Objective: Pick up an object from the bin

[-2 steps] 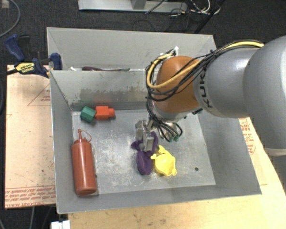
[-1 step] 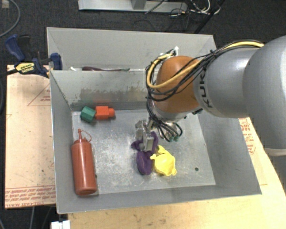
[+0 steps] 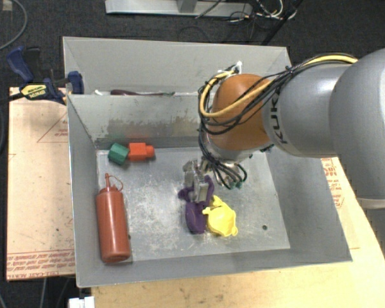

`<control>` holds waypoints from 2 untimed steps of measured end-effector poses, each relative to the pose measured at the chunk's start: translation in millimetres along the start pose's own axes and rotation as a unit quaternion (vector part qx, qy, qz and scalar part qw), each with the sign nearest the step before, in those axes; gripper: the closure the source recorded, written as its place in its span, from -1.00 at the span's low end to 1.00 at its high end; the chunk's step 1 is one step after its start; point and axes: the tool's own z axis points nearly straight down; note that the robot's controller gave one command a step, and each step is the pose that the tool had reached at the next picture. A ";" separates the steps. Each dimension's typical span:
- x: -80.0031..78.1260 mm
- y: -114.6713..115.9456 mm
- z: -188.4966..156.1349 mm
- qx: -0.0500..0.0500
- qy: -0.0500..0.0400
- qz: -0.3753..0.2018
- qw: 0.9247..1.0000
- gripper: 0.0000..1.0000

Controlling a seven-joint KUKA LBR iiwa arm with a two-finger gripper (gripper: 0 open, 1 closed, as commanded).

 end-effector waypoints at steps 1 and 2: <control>-0.5 -4.1 -101.4 0.000 -0.001 0.000 1.000 1.00; -0.4 -4.2 -101.4 0.000 -0.001 0.001 1.000 1.00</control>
Offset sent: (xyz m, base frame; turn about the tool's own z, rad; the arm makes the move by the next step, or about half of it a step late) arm 0.0000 0.0000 0.0000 0.0000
